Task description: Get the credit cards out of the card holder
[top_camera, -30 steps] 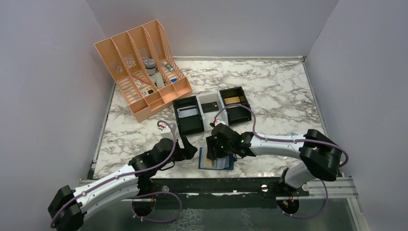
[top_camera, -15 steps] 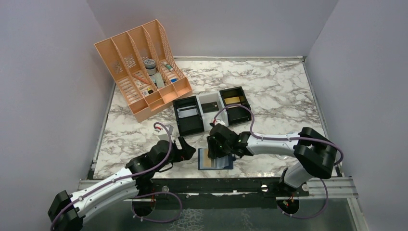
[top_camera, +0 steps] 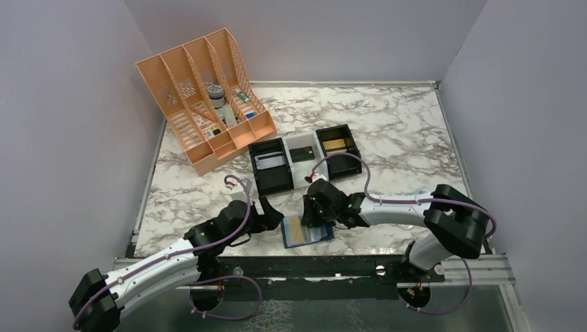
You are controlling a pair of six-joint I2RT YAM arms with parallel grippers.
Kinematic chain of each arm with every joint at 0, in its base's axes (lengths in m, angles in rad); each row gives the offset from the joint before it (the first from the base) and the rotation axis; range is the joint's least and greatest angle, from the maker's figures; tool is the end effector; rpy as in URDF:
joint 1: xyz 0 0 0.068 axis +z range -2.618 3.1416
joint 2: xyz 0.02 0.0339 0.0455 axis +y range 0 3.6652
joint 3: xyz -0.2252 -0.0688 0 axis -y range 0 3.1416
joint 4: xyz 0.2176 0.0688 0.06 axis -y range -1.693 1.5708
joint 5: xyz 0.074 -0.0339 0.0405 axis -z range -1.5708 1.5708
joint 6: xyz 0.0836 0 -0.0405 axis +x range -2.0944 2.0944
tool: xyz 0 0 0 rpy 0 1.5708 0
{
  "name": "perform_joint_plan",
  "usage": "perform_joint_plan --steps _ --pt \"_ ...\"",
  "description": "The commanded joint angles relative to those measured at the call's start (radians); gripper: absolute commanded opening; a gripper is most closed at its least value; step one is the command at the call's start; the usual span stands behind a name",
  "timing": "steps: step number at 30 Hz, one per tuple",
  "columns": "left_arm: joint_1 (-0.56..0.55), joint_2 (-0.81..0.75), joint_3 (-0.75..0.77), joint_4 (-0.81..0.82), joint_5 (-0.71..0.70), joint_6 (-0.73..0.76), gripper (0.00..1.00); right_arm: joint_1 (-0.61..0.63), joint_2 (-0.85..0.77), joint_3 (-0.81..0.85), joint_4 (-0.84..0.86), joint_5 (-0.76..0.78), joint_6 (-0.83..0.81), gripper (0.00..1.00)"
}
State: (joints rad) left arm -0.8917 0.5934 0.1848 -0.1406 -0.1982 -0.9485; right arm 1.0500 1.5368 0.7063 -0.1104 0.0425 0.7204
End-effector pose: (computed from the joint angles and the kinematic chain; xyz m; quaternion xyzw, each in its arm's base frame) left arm 0.1321 -0.1374 0.1266 -0.0730 0.8664 -0.3348 0.3633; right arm 0.1505 0.2552 0.0911 -0.1495 0.9388 0.2269 0.2117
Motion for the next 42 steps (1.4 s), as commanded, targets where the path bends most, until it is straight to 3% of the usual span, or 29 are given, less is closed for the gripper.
perform_joint_plan --steps 1,15,22,42 --pt "0.003 0.02 -0.018 0.108 0.075 0.006 0.84 -0.031 -0.014 -0.068 0.055 -0.065 0.014 0.17" --pt "0.004 0.156 -0.046 0.389 0.293 0.04 0.84 -0.218 -0.021 -0.28 0.387 -0.379 0.09 0.14" --pt "0.003 0.176 -0.05 0.427 0.33 0.042 0.84 -0.271 0.009 -0.334 0.5 -0.455 0.128 0.12" --pt "-0.028 0.466 -0.006 0.665 0.367 0.011 0.8 -0.3 0.08 -0.366 0.579 -0.454 0.172 0.04"
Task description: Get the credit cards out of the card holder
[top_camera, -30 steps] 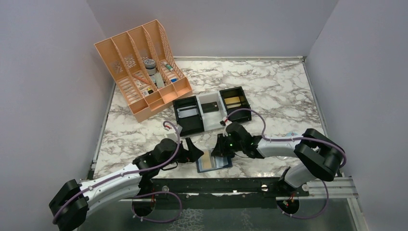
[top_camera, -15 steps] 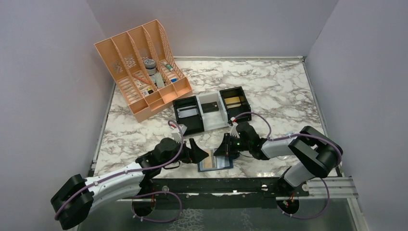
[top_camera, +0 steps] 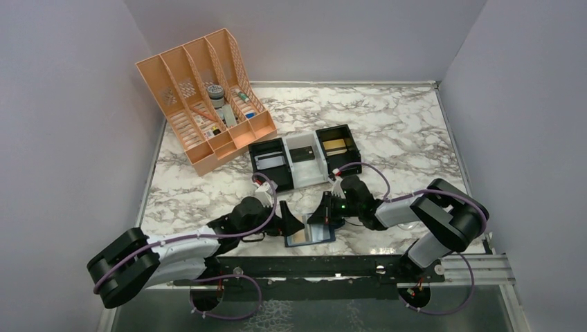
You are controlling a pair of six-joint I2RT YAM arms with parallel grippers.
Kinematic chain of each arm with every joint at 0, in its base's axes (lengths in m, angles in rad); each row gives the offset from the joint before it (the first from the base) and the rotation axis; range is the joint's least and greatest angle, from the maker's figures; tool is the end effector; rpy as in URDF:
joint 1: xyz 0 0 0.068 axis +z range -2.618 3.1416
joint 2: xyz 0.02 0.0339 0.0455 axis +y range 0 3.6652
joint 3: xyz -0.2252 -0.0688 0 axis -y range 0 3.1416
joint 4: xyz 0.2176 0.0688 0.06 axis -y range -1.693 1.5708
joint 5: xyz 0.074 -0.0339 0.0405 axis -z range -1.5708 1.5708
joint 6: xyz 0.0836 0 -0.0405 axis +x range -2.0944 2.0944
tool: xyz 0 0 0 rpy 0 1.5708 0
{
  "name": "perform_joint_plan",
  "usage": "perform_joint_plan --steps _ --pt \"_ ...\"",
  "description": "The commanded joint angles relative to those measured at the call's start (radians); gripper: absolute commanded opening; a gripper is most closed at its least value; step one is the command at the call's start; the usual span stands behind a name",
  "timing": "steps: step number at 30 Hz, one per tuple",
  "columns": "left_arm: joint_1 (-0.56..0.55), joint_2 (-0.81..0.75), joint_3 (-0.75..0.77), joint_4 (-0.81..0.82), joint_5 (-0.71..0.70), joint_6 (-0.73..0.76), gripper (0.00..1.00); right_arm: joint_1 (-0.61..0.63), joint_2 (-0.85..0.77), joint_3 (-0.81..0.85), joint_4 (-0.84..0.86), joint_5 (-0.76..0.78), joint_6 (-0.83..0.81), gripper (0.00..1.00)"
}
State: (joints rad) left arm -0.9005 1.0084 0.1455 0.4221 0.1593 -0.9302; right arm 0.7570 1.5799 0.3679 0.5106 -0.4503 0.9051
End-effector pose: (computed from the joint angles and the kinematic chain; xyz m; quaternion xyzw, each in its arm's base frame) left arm 0.1316 -0.1874 0.1109 0.0301 0.8425 -0.4641 0.2720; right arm 0.1703 0.2110 0.0597 -0.0284 0.8886 0.4397 0.1272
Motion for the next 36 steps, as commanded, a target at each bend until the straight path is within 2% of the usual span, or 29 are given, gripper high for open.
perform_joint_plan --steps 1,10,16,23,36 --pt "-0.025 0.066 0.039 0.108 0.003 -0.01 0.8 -0.007 0.038 -0.029 -0.041 0.041 -0.012 0.03" --pt "-0.051 0.146 0.057 0.138 -0.03 -0.022 0.76 -0.012 0.044 -0.032 -0.041 0.047 -0.008 0.01" --pt "-0.055 0.065 0.025 0.122 -0.071 -0.047 0.75 -0.012 0.041 -0.034 -0.055 0.063 -0.006 0.01" --pt "-0.059 -0.06 0.05 -0.076 -0.16 -0.034 0.75 -0.013 0.02 -0.037 -0.069 0.085 0.002 0.01" --pt "-0.115 -0.003 0.099 -0.085 -0.159 -0.014 0.75 -0.013 0.038 -0.047 -0.051 0.101 0.02 0.01"
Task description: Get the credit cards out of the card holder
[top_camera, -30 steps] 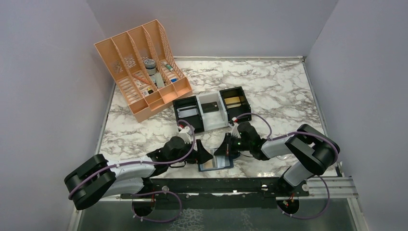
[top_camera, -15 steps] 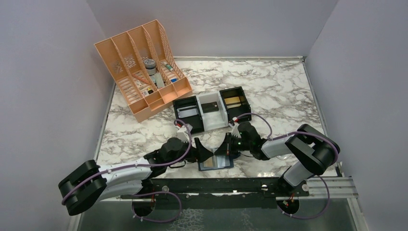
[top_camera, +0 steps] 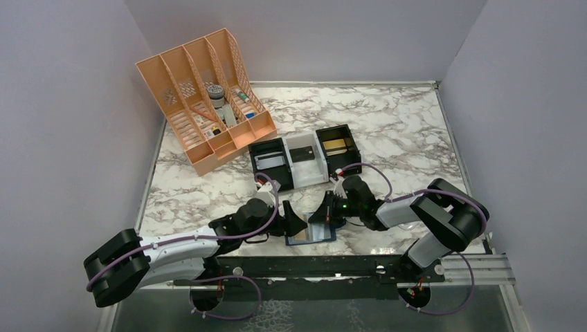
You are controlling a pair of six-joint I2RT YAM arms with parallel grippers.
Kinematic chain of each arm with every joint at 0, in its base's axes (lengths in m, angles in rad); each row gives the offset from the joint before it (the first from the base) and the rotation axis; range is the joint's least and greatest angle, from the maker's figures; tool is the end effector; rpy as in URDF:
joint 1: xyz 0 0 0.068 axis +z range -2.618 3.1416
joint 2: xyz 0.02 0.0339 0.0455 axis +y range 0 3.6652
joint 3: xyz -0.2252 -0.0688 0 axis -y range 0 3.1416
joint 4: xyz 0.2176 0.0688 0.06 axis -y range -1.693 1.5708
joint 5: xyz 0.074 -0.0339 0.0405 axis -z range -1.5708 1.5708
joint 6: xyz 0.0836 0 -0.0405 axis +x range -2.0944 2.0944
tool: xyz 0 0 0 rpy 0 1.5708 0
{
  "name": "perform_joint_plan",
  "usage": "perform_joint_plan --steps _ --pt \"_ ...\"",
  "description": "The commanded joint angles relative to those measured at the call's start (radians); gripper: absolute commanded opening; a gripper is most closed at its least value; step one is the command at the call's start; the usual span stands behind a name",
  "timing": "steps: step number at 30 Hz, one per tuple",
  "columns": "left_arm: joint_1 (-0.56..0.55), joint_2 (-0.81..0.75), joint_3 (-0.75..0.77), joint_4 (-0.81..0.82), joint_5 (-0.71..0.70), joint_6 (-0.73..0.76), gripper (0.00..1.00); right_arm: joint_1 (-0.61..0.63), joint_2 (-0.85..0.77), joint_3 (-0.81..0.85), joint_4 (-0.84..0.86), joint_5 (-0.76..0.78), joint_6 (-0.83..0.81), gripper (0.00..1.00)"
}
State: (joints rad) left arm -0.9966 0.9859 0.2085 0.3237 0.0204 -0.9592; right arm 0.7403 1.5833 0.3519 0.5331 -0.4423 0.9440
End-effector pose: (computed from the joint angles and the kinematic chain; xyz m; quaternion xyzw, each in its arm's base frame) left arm 0.1259 -0.1978 0.1223 0.0213 0.8477 -0.4443 0.2889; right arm 0.1725 0.2061 0.0573 -0.0023 0.8891 0.4399 0.1262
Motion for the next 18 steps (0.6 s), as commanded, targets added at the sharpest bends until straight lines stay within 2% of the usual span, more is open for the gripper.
perform_joint_plan --steps 1,18 --pt "-0.021 0.024 0.038 0.017 -0.02 0.014 0.75 0.004 0.035 -0.031 -0.075 0.094 -0.019 0.01" --pt "-0.043 0.075 0.035 0.058 -0.032 0.0 0.75 0.003 0.022 -0.036 -0.087 0.099 -0.023 0.01"
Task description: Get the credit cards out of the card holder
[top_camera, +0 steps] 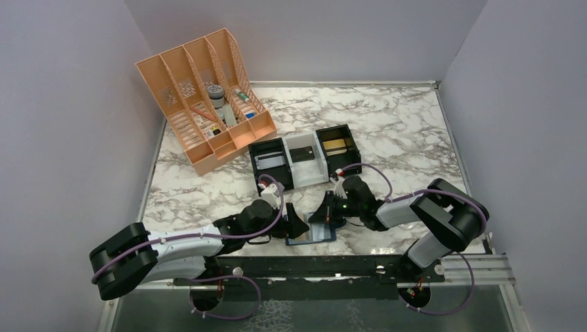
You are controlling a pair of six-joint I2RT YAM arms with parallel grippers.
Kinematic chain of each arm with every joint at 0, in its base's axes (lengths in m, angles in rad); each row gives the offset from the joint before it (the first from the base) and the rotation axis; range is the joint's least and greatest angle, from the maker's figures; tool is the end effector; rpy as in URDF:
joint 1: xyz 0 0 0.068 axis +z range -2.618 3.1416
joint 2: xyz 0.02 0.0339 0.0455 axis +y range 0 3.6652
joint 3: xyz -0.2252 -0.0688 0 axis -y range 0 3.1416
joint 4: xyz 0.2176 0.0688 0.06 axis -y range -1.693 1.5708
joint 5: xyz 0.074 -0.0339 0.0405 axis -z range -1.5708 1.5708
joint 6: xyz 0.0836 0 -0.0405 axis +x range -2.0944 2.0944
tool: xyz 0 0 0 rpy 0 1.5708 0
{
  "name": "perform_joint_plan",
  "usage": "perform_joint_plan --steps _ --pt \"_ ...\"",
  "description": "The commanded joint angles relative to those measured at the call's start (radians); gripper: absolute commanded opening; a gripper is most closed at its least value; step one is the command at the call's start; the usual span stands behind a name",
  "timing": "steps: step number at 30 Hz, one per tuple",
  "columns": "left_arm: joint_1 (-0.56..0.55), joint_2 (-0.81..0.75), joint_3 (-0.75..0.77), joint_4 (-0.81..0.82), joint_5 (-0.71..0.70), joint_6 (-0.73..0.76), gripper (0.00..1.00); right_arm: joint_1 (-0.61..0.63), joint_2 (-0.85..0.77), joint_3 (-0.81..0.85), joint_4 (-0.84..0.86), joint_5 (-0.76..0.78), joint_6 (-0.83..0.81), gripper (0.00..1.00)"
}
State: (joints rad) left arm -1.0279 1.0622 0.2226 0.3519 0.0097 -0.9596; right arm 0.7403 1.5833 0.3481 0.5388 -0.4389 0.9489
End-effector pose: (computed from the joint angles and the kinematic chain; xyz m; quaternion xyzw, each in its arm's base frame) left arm 0.1231 -0.2055 0.1144 0.0318 0.8563 -0.4343 0.2777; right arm 0.1724 0.2056 0.0570 0.0004 0.8890 0.4399 0.1269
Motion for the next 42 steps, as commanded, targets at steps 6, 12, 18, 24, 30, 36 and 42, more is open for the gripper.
perform_joint_plan --steps 6,12,18,24,30,36,42 --pt "-0.02 -0.014 0.036 0.016 -0.044 -0.002 0.75 0.004 0.02 -0.032 -0.098 0.098 -0.03 0.01" --pt "-0.024 0.019 0.046 0.018 -0.016 0.009 0.73 0.004 0.018 -0.031 -0.105 0.104 -0.033 0.01" --pt "-0.031 0.046 0.051 0.018 -0.018 0.013 0.6 0.004 0.013 -0.026 -0.087 0.058 -0.043 0.03" --pt "-0.032 0.067 0.042 -0.025 -0.059 -0.005 0.41 0.004 -0.075 -0.016 -0.084 -0.012 -0.069 0.17" --pt "-0.032 0.062 0.043 -0.032 -0.066 0.001 0.37 0.004 -0.203 0.011 -0.185 -0.024 -0.114 0.29" --pt "-0.032 0.087 0.069 -0.008 -0.025 0.016 0.45 0.004 -0.383 0.029 -0.39 0.147 -0.144 0.33" --pt "-0.044 0.139 0.108 0.043 0.025 0.031 0.48 0.004 -0.613 0.001 -0.56 0.373 -0.142 0.36"
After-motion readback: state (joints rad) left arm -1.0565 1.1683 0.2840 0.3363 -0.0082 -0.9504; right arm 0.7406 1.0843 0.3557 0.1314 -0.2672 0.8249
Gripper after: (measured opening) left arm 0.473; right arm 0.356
